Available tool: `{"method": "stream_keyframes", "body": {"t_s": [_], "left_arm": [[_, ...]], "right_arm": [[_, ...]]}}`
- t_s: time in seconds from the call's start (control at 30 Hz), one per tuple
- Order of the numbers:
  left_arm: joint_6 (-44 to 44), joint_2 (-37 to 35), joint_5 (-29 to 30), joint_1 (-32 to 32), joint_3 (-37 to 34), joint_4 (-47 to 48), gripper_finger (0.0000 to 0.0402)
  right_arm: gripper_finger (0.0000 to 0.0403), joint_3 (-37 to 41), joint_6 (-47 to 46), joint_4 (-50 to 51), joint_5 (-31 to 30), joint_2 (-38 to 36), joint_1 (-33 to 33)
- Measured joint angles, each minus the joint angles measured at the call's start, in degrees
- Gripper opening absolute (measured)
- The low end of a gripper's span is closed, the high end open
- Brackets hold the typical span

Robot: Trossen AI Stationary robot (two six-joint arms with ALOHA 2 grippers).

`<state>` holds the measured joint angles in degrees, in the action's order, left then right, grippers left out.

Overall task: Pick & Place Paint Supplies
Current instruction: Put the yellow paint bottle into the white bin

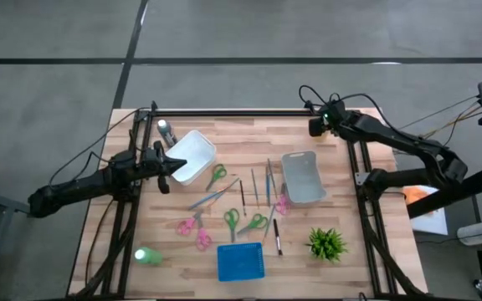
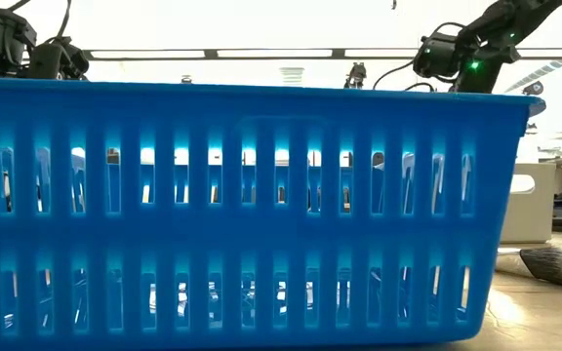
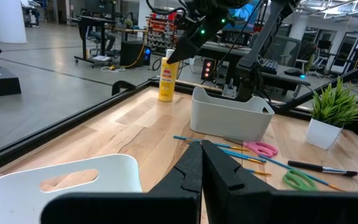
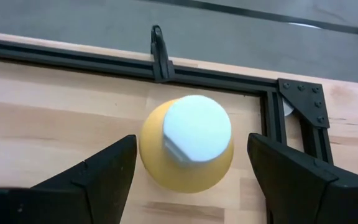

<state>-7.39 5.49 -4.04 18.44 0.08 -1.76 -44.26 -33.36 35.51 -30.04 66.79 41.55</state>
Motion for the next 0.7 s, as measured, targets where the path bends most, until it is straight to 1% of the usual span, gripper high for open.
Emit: {"method": "stream_keyframes", "body": {"t_s": [0.7], "left_arm": [[0.0,0.0,0.0,0.0,0.0,0.0,0.0]], "right_arm": [[0.0304,0.5,-0.1,-1.9,0.1,4.2,0.7]]}}
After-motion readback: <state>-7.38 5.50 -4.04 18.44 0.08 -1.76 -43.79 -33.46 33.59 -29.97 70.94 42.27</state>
